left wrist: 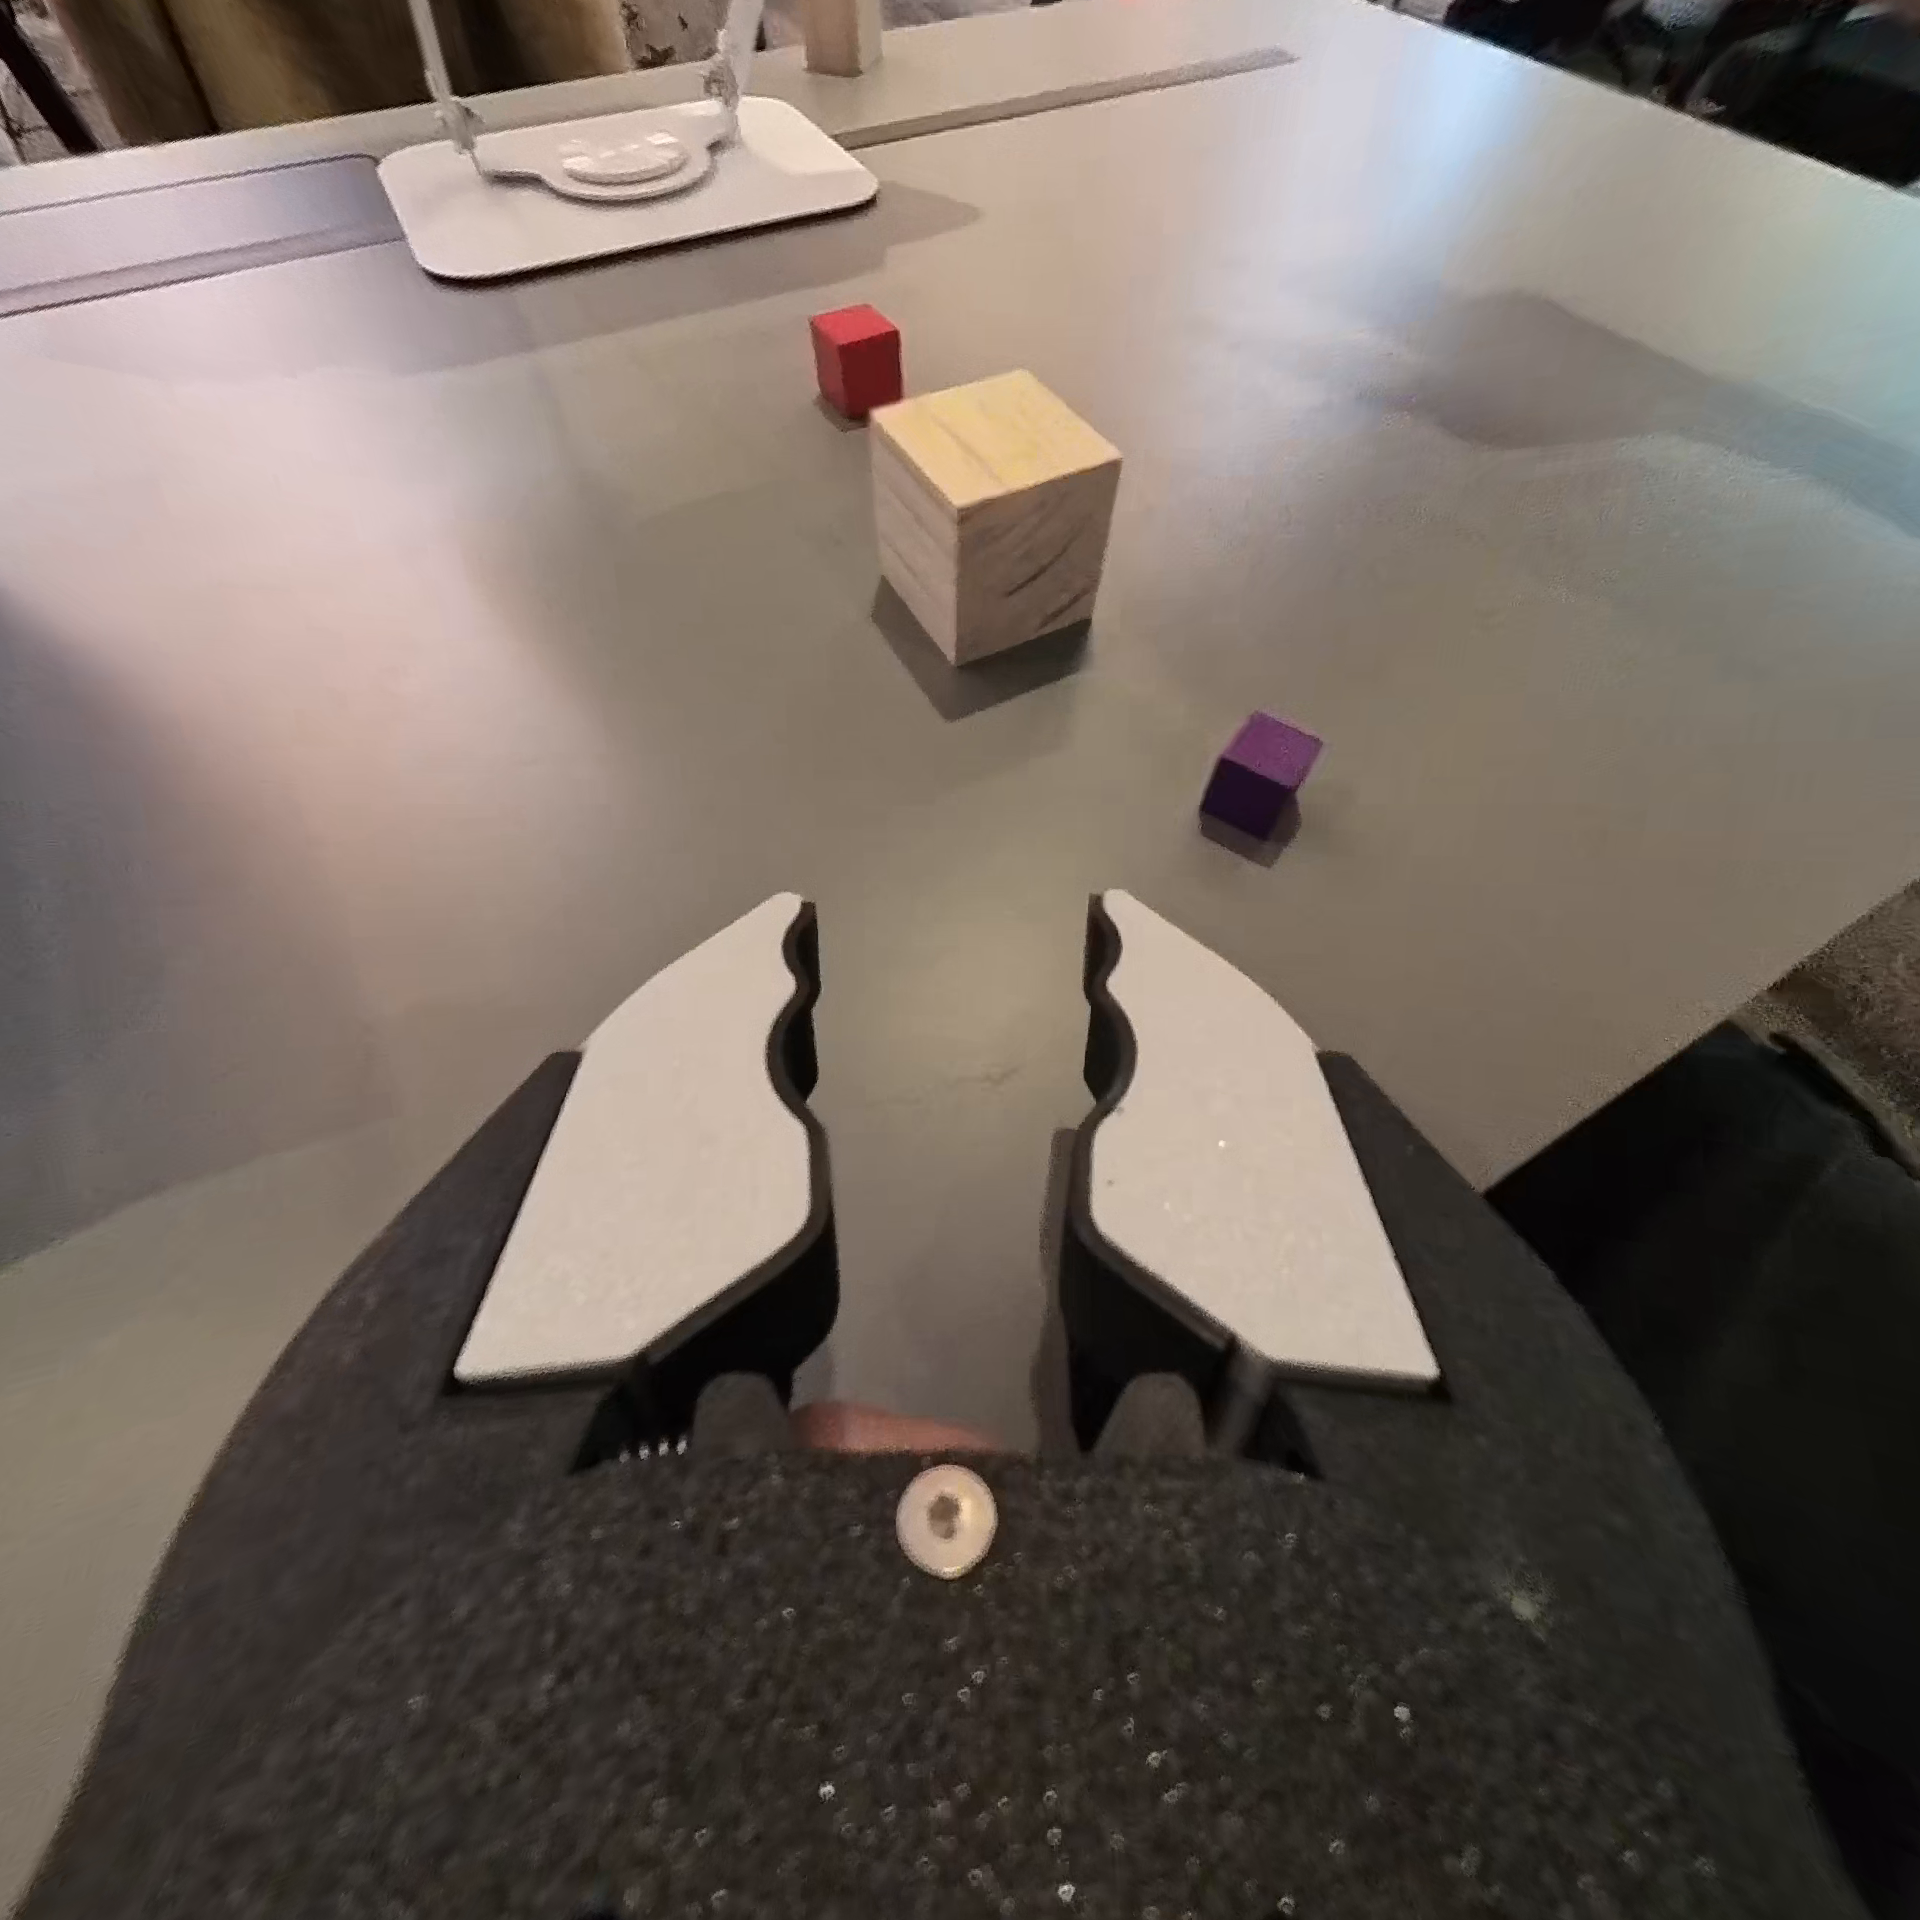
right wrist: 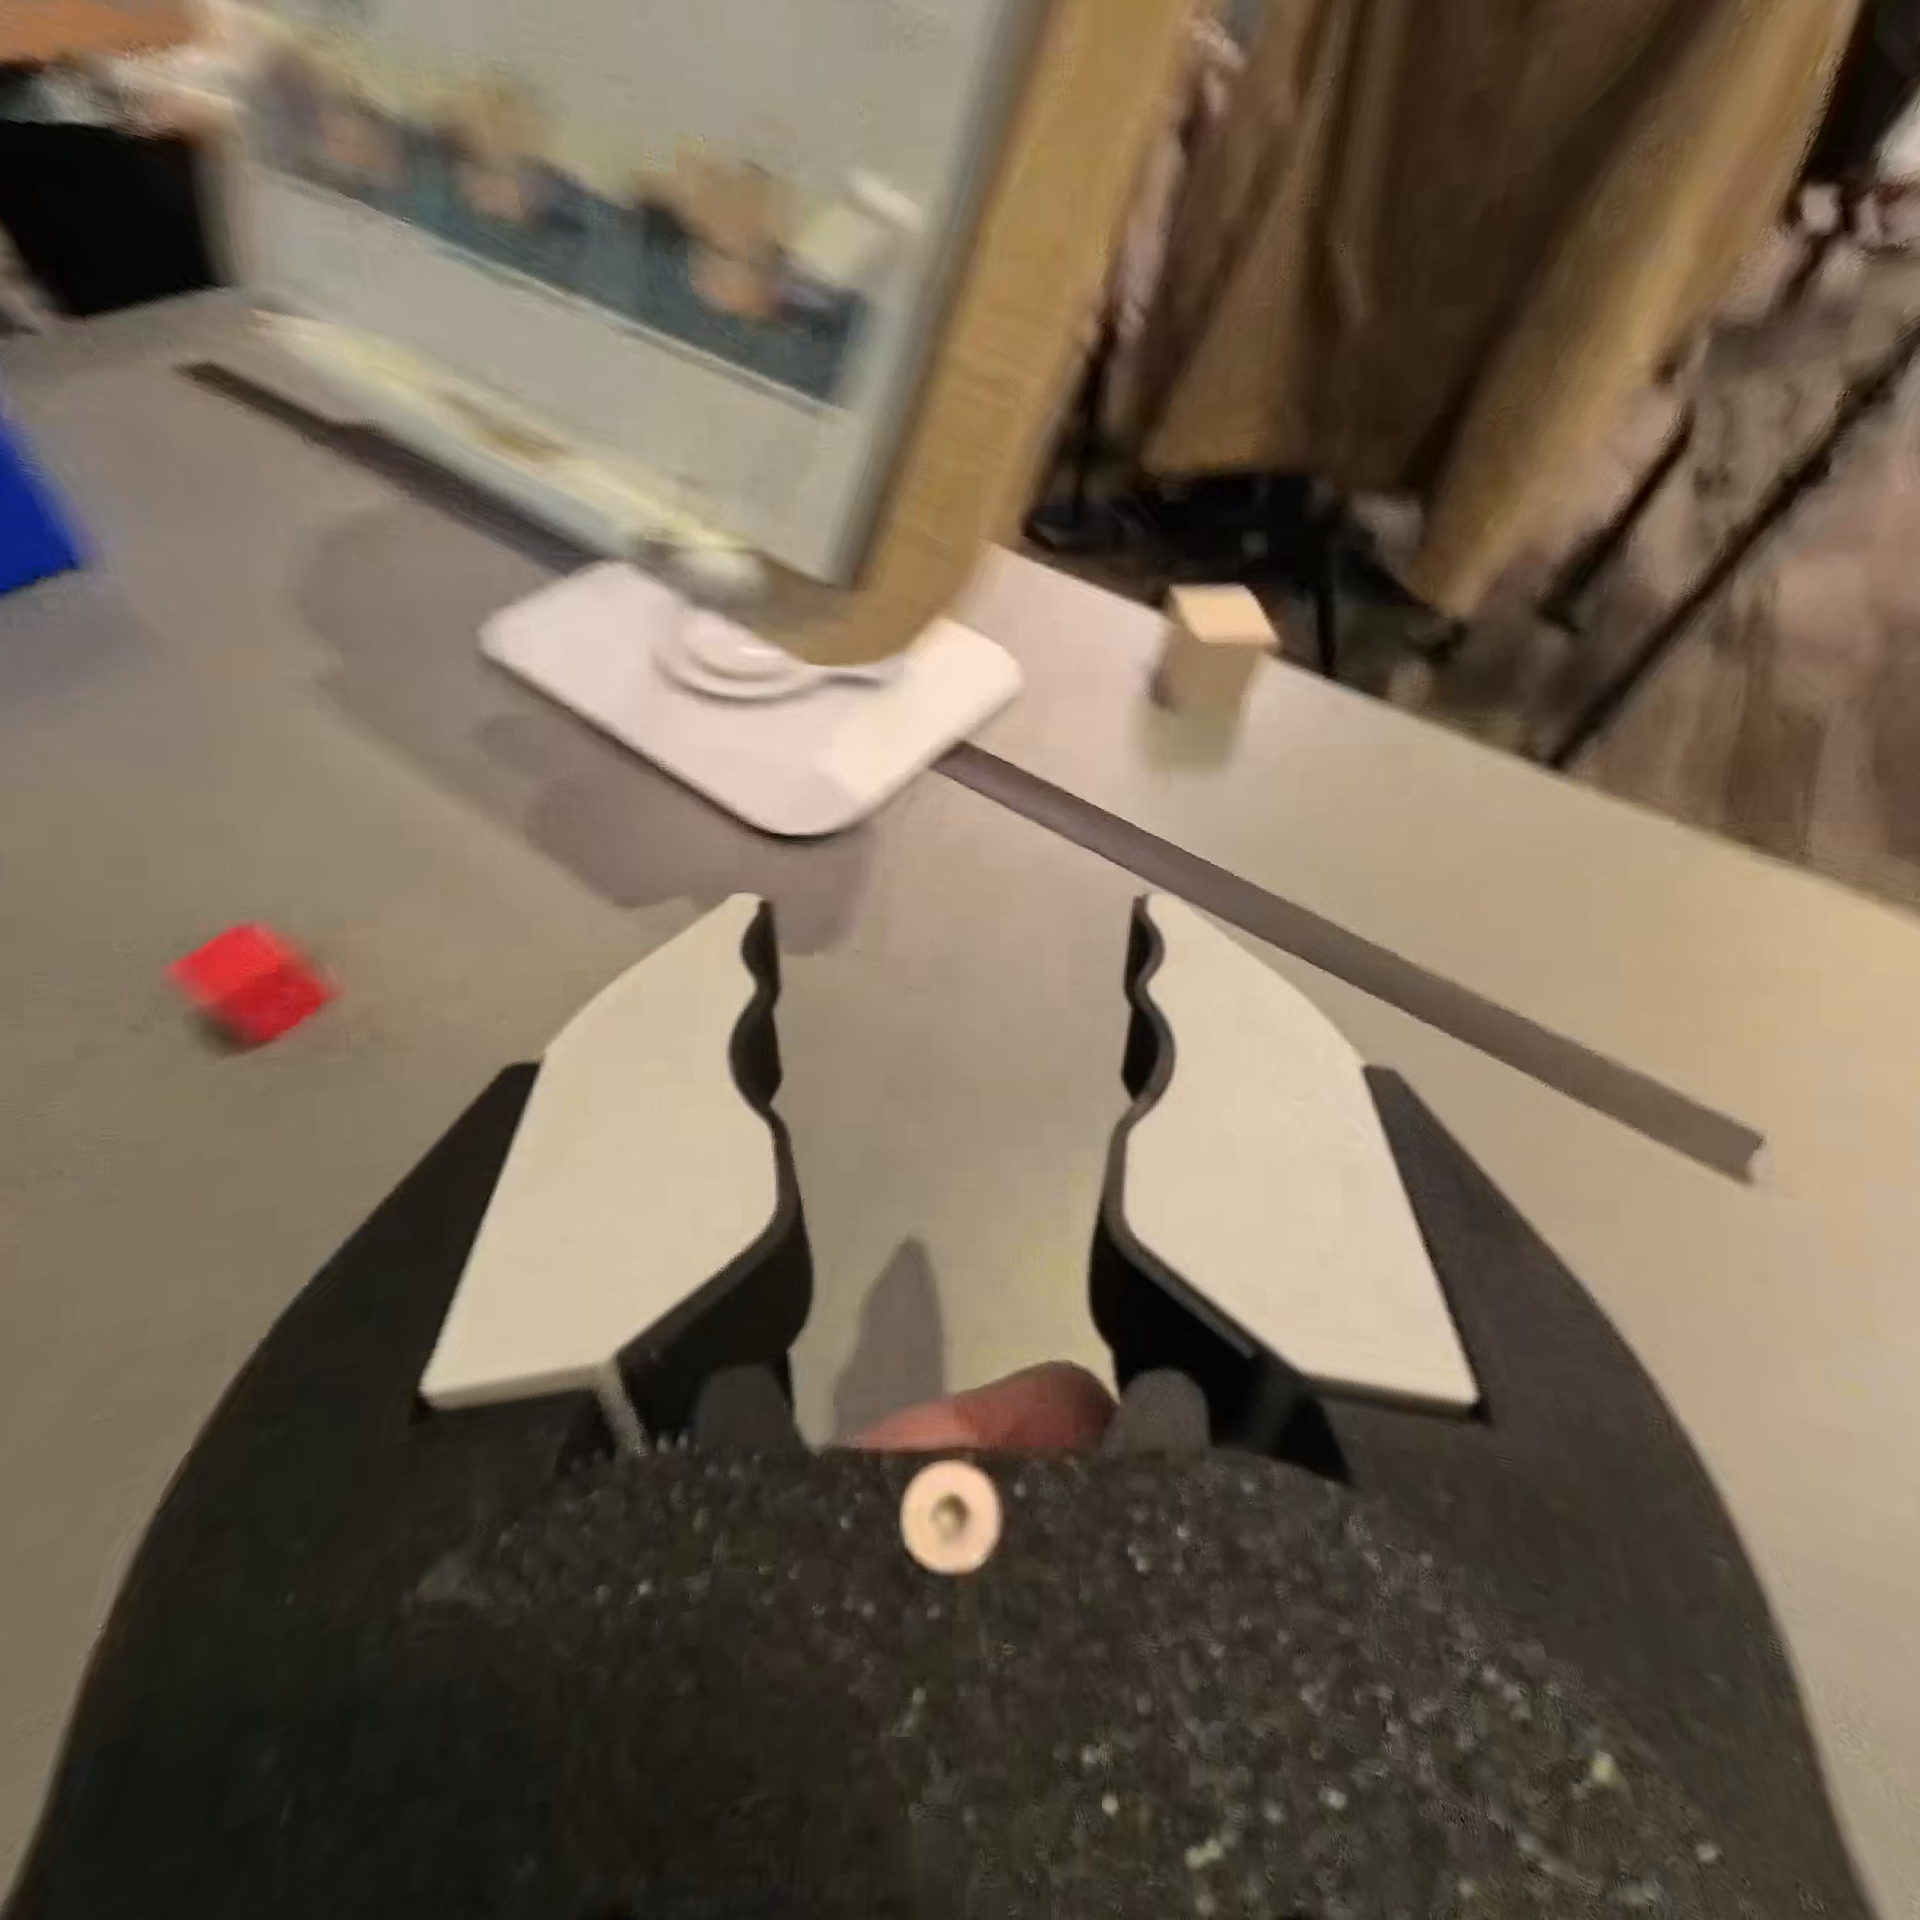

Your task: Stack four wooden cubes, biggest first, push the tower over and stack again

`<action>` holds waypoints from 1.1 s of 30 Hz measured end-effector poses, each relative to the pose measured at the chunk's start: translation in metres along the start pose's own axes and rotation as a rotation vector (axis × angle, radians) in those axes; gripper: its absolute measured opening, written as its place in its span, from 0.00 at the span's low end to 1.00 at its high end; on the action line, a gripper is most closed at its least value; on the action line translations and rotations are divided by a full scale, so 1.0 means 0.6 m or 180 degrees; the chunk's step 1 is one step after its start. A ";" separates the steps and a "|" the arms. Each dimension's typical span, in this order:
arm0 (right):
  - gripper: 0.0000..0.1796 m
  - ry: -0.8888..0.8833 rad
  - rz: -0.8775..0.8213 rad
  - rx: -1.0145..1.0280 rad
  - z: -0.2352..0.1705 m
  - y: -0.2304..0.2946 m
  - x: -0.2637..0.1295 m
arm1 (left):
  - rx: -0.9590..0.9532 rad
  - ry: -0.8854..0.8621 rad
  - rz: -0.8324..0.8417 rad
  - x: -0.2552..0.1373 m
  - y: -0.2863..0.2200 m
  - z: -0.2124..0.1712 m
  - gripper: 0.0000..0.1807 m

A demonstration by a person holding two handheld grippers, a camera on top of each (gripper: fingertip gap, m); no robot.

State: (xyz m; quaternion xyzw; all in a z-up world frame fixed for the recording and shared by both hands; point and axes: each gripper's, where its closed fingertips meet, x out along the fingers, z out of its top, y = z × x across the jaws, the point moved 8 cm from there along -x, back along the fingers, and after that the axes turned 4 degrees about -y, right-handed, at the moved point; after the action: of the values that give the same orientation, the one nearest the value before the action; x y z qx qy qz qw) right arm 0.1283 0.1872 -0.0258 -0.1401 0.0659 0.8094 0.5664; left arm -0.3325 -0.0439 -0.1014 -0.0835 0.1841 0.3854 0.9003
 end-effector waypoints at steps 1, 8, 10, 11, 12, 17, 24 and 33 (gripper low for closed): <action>0.38 0.0113 -0.0015 0.0155 -0.008 -0.032 0.033 | -0.0028 0.0001 0.0029 -0.001 0.007 0.003 0.27; 0.40 0.0817 -0.0052 0.0102 -0.015 -0.166 0.302 | -0.0411 0.0024 0.0049 0.010 0.040 0.017 0.26; 0.40 0.0979 -0.0046 -0.0040 -0.010 -0.181 0.365 | -0.0411 0.0059 0.0106 0.017 0.046 0.017 0.26; 0.40 0.1063 -0.0040 -0.0077 -0.007 -0.186 0.393 | -0.0408 0.0068 0.0145 0.021 0.049 0.017 0.26; 0.40 0.1136 -0.0015 -0.0124 -0.006 -0.188 0.417 | -0.0404 0.0084 0.0176 0.024 0.051 0.017 0.26; 0.39 0.1408 -0.0018 -0.0242 -0.004 -0.194 0.498 | -0.0542 0.0197 0.0138 0.042 0.060 0.011 0.27; 0.26 0.1284 -0.0035 -0.0393 0.008 -0.203 0.485 | -0.0747 0.0216 -0.0016 0.043 0.072 0.014 0.26; 0.26 0.0101 0.0117 -0.0974 0.136 -0.173 0.154 | -0.0521 0.0037 0.0044 0.005 0.070 0.007 0.25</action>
State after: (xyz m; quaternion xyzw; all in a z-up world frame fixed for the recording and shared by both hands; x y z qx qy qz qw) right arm 0.1833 0.3280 0.0293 -0.2364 -0.0466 0.8179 0.5225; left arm -0.3595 -0.0118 -0.0989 -0.1577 0.1578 0.4048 0.8868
